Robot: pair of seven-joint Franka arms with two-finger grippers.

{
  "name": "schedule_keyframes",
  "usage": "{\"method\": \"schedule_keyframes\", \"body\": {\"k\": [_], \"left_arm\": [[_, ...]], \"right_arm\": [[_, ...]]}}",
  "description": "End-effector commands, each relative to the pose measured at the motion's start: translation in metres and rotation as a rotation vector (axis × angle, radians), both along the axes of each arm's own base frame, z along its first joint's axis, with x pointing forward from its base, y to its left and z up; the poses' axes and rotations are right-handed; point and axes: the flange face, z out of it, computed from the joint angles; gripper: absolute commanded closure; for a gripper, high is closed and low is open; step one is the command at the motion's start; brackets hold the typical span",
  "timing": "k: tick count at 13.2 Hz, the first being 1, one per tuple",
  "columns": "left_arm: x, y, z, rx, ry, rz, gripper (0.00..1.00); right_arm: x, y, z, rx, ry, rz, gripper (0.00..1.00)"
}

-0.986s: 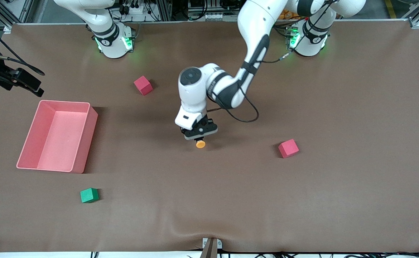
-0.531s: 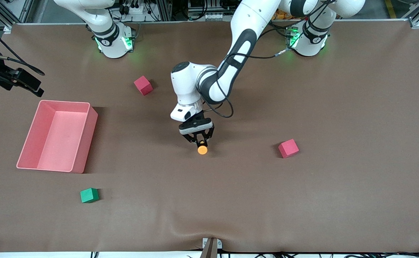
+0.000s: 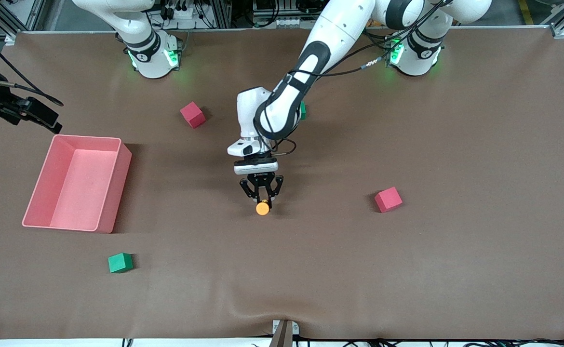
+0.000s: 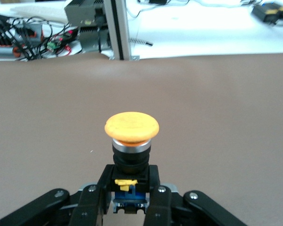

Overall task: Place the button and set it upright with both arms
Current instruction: 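Lift and rotate the button cap-up with the left gripper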

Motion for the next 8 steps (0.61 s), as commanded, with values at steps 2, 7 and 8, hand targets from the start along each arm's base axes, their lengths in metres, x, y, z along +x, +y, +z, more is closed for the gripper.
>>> {"method": "schedule_keyframes", "body": {"k": [2,7,8], "left_arm": [[-0.003,-0.003,-0.008,-0.059,-0.082,-0.037,1.00],[-0.011,0.003,-0.047,-0.085,-0.144,-0.058,1.00],[-0.012,0.004,-0.053,-0.091,-0.155,-0.060,1.00]], "right_arm": [[-0.004,-0.001,0.007,-0.010,-0.014,0.010,0.00],[-0.008,-0.002,0.011,-0.013,-0.004,0.099,0.00],[-0.008,-0.009,0.011,-0.012,-0.005,0.111,0.00]]}}
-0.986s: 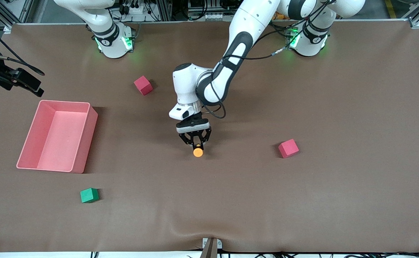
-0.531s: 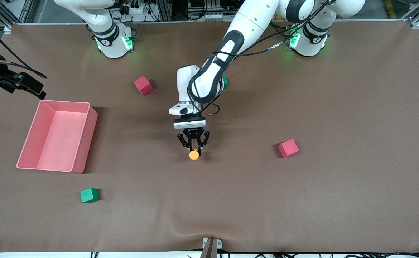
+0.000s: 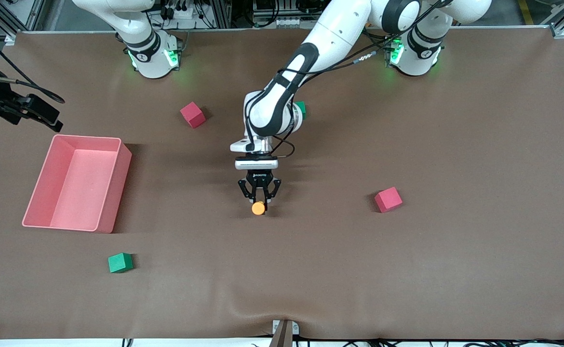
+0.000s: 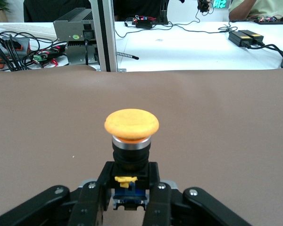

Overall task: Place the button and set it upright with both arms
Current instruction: 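Lower the button upright onto the table and open the left gripper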

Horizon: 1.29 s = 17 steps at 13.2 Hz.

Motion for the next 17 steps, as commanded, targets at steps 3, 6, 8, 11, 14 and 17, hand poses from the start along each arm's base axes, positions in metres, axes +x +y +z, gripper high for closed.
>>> {"method": "schedule_keyframes", "body": {"k": [3,6,8,11,14,17], "left_arm": [[-0.010,0.001,-0.031,-0.060,-0.054,-0.032,1.00],[-0.011,0.004,-0.040,-0.053,-0.068,-0.046,1.00],[-0.015,0.006,-0.052,-0.031,-0.080,-0.035,1.00],[-0.019,0.004,-0.053,-0.033,-0.078,-0.036,0.98],[-0.023,0.003,-0.055,-0.054,-0.061,-0.024,0.00],[-0.044,-0.020,-0.036,-0.132,0.000,0.000,0.00]], "right_arm": [[-0.006,-0.017,0.009,0.001,-0.004,0.042,0.00],[-0.007,-0.018,0.007,0.000,0.010,0.042,0.00],[-0.008,-0.017,0.006,0.000,0.018,0.065,0.00],[-0.008,-0.013,0.007,0.003,0.018,0.062,0.00],[-0.009,-0.014,0.007,0.026,0.021,0.054,0.00],[-0.009,-0.014,0.008,0.026,0.024,0.055,0.00]]}}
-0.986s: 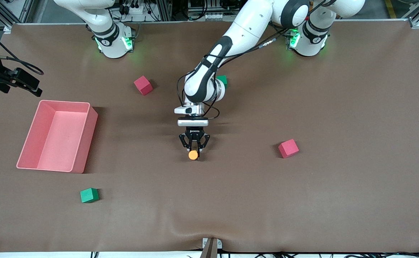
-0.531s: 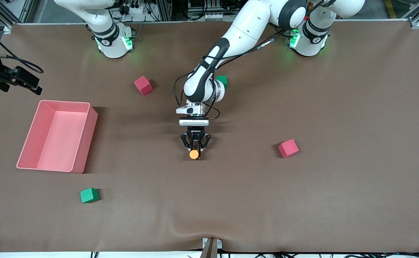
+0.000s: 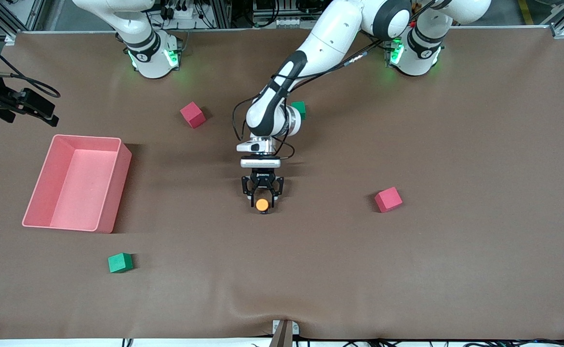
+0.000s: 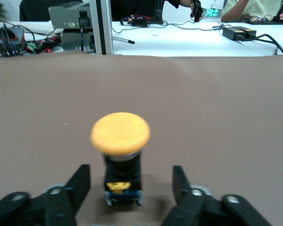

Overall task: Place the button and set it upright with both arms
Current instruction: 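Lower the button upright onto the table and open the left gripper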

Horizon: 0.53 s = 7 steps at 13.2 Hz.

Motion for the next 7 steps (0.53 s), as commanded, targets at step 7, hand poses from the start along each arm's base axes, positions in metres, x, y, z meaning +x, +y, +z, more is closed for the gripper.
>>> {"method": "schedule_keyframes", "body": {"k": [7], "left_arm": [[-0.083,-0.055,0.047,-0.229,0.296,0.174,0.00]], "right_arm": [[-0.005,-0.005,0.010,0.021,-0.008,0.004,0.00]]}}
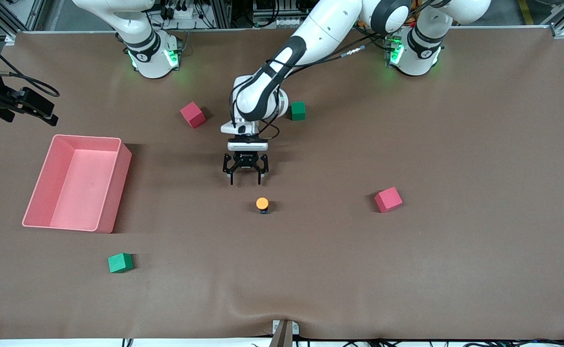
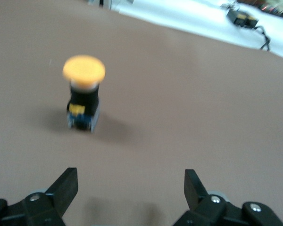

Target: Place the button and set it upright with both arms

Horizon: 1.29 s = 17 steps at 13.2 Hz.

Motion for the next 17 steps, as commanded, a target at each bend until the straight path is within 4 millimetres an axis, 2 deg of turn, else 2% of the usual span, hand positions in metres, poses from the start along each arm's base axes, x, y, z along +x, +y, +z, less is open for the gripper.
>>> {"method": "schedule_keyframes", "body": {"k": [1,3,5,8,10,13,15,17], "left_arm": [[-0.031,-0.008,0.016,0.006,0.118,0.085,0.00],[-0.050,-0.017,0.037,0.045,0.223,0.133,0.00],[-0.059,-0.022,0.073,0.070,0.328,0.156,0.00],[-0.061,-0.022,0.133,0.069,0.461,0.187,0.00],[-0.055,-0.017,0.172,0.037,0.609,0.189,0.00],[-0.013,0.023,0.240,0.103,0.712,0.145,0.00],[0.016,0.060,0.293,0.118,0.809,0.100,0.00],[0.055,0.103,0.341,0.053,0.867,0.072,0.00]], "right_arm": [[-0.005,-0.004,0.007,0.020,-0.002,0.006,0.00],[-0.005,-0.004,0.008,0.020,-0.005,0.005,0.00],[-0.005,-0.004,0.008,0.020,-0.005,0.005,0.00],[-0.005,-0.005,0.008,0.020,-0.005,0.002,0.00],[-0.005,-0.005,0.008,0.020,-0.004,0.002,0.00],[-0.005,-0.006,0.008,0.020,-0.004,-0.002,0.00],[-0.005,-0.005,0.008,0.020,-0.002,0.000,0.00],[-0.005,-0.006,0.008,0.020,-0.004,-0.003,0.00]]}}
